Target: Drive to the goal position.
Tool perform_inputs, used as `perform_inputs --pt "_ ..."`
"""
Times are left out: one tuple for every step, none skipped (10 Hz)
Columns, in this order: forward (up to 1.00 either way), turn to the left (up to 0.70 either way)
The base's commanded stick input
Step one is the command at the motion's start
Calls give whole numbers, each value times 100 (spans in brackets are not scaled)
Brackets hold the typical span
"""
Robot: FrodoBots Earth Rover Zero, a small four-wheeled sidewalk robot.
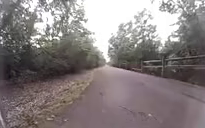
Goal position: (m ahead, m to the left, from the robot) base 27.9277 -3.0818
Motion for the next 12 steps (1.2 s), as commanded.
perform_inputs --pt "70 0" --pt "70 0" --pt "70 0" --pt "70 0" --pt "70 0" --pt "70 0" --pt "70 0" --pt "70 0" --pt "70 0" --pt "70 0" --pt "70 0" --pt "70 0"
